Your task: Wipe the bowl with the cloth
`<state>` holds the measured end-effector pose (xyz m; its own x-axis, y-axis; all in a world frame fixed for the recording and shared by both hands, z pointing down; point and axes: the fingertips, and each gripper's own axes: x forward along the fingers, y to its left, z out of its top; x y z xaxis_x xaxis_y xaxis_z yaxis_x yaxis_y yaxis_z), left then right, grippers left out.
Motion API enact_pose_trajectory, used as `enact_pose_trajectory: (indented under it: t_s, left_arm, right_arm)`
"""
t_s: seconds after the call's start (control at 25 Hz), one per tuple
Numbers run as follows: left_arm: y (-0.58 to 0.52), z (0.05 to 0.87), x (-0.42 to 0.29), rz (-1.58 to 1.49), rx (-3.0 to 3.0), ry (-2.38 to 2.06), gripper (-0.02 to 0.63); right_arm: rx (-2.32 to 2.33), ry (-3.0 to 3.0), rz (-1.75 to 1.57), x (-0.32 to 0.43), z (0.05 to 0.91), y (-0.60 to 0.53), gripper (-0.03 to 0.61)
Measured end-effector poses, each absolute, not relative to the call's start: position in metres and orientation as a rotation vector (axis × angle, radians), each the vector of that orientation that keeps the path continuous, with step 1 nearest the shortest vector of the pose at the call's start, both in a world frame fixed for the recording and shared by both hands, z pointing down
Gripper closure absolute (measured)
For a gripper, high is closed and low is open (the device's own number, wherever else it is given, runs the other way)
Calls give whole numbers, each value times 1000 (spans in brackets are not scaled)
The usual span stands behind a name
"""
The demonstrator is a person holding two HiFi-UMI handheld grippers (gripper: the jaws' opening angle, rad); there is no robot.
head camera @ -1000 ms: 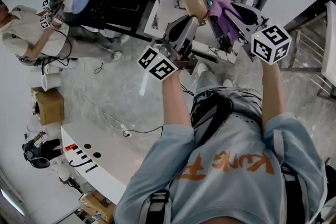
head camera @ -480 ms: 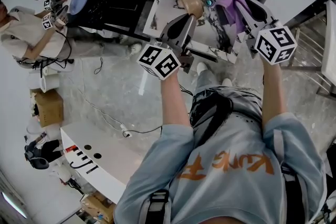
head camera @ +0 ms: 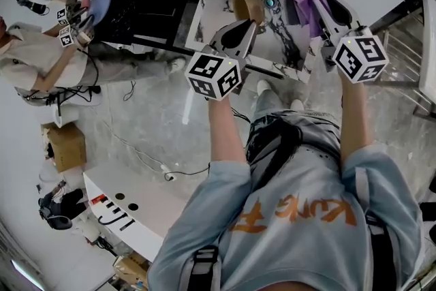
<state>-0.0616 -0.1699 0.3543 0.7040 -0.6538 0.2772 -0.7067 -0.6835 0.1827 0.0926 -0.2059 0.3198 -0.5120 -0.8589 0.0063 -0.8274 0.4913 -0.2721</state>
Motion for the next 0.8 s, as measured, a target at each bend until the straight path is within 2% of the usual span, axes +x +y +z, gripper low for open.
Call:
enact_pose_trajectory:
  t_s: [0.8]
  left_arm:
    - [-199, 467, -47, 1110, 2629, -777, 584]
  right_arm:
    - [-1796, 2370, -476, 135, 362, -220, 468]
